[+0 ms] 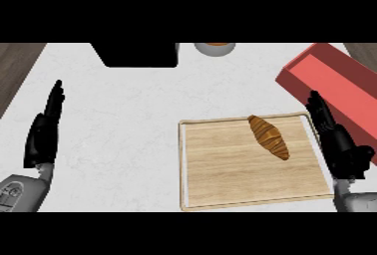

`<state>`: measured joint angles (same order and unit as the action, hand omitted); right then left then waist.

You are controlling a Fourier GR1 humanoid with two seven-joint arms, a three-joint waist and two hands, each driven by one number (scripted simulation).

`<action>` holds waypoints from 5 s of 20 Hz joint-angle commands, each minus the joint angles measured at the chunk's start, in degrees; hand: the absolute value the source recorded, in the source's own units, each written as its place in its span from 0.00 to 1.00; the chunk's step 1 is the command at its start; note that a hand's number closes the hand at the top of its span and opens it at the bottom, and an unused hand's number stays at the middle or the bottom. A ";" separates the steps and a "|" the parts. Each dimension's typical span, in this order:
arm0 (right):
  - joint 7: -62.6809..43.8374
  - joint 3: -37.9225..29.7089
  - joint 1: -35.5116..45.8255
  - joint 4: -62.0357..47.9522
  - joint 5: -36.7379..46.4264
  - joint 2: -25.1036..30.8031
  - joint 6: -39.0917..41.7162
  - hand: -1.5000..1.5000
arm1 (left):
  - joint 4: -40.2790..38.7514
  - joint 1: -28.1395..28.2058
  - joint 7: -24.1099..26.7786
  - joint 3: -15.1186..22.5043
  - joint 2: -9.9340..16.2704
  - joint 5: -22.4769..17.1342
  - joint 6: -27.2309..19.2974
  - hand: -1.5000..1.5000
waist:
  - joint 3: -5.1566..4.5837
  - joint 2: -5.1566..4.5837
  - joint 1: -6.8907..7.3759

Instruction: Pick the croissant from the tray and place it in the cardboard box

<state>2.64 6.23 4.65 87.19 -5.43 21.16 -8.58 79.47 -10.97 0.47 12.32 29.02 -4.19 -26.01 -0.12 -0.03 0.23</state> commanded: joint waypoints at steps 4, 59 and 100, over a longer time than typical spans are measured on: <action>6.89 -5.09 6.82 -0.43 -3.67 5.20 9.43 1.00 | -0.91 3.52 -1.16 -2.89 -4.14 -5.91 3.52 0.50 | 0.13 0.01 0.31; -47.16 7.65 15.48 11.55 38.58 -1.36 38.76 0.00 | -7.30 2.76 -1.35 -9.55 -17.36 0.53 9.58 0.50 | 0.11 0.02 -0.18; -30.01 0.42 16.03 -11.25 58.82 -10.19 33.24 0.00 | -0.48 7.76 -4.63 -16.13 -20.32 4.96 15.60 0.50 | 0.13 0.05 -0.02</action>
<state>-29.93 7.82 21.16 77.85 52.64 11.01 26.38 75.09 -4.93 -1.22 -3.85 8.53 0.56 -10.67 0.00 -0.01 0.14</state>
